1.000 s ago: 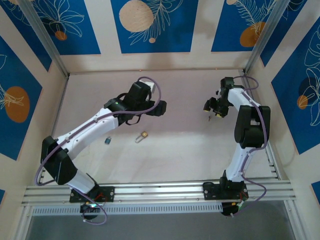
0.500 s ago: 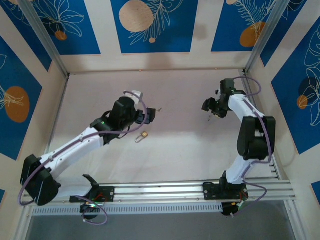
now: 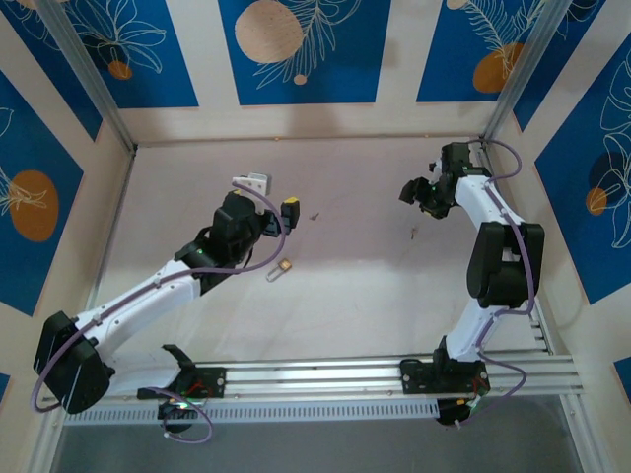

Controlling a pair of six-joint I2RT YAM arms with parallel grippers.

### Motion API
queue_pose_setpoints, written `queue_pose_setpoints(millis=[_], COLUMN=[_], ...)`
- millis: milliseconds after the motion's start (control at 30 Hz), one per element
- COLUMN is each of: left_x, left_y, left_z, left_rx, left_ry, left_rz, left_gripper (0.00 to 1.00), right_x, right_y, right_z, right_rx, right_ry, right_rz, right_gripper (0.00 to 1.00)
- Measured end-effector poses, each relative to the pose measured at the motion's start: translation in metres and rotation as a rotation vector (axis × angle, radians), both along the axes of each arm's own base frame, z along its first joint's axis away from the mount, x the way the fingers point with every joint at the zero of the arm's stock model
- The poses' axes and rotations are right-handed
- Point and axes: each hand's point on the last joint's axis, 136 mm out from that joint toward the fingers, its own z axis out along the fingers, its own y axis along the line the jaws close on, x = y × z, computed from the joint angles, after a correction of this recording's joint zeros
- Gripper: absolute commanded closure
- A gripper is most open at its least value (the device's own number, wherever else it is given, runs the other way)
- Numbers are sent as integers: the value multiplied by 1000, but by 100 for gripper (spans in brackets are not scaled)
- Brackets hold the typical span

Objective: Unlock with the key

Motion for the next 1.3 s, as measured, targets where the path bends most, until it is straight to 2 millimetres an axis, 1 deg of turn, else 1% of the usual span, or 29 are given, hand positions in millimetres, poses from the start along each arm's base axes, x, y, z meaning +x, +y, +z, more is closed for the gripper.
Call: queue_pose_setpoints(millis=[133,200,267,433,500,567,867,1100,1300], left_x=[4,5,5,3,3,3,1,1,1], left_y=[-2,-4,-6,-12,-15,-17,-22,-24,-25], left_z=[-12,-16,-20,-27,-29,-31,-43,-51,-52], left_rx=[21,28,30,30,26,24,24,33,33], left_ry=[22,33,43,66,73,81,123,143,145], left_rz=[5,1,-10,-40,-51,-59,-79,-88,-92], left_gripper=[0,0,0,0,0,0,0,0,0], right_x=[-3,-6,-10,-17,-22,-23,-9,-13,-13], right_y=[1,-1,-3,-10,-11,-13,-21,-22,-22], right_z=[-15,-24,-32,-53,-57,-60,-64,-69,-69], right_rx=[-19,-33,-54,-102,-113,-122,-177,-187,-187], right_ry=[52,84,122,205,230,244,259,283,284], right_rz=[22,28,34,45,49,53,70,88,97], right_gripper=[50,57,60,59,56,56,62,63,68])
